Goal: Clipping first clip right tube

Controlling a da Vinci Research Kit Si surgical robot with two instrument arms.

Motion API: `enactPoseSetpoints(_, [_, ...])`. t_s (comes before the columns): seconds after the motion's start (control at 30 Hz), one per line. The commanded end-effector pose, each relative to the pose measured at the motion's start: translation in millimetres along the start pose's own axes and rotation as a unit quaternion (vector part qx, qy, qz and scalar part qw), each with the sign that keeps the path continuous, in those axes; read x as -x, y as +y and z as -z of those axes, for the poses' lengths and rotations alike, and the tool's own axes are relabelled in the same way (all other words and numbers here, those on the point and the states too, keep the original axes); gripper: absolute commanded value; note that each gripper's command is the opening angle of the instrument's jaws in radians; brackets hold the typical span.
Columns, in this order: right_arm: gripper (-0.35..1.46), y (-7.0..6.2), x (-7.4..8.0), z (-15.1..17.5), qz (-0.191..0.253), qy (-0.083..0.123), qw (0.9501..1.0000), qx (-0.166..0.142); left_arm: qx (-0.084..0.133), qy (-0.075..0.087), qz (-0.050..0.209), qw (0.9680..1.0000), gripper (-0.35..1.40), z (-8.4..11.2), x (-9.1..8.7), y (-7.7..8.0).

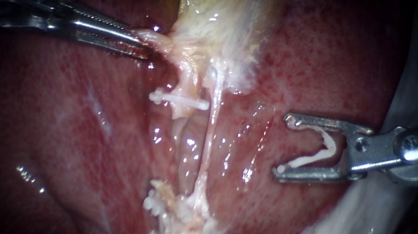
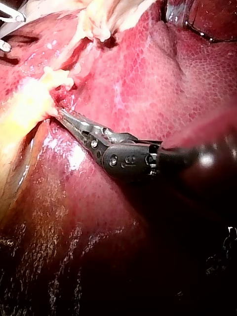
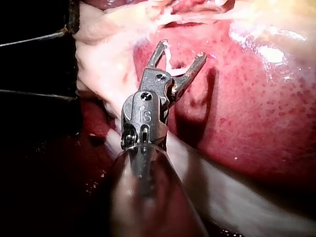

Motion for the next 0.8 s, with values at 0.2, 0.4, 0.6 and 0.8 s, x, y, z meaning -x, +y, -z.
enactPoseSetpoints(0.2, [0.50, 0.0, 0.0, 0.0, 0.000, 0.000, 1.0000, 0.000, -0.015, 0.007, 0.005, 0.9998, -0.35, 5.1, -3.3, 0.1])
enactPoseSetpoints(0.4, [0.49, -0.2, -0.3, -0.8, 0.000, 0.000, 1.0000, 0.002, -0.021, 0.013, -0.002, 0.9997, -0.35, 7.3, -4.4, 0.7])
enactPoseSetpoints(0.6, [0.49, -1.5, -0.1, -4.6, -0.025, 0.005, 0.9993, -0.028, -0.023, 0.014, -0.002, 0.9996, -0.35, 6.8, -4.3, 0.8])
enactPoseSetpoints(0.8, [0.49, -2.6, 0.6, -9.4, -0.060, 0.006, 0.9975, -0.037, -0.023, 0.014, -0.002, 0.9996, -0.35, 6.8, -4.3, 0.8])
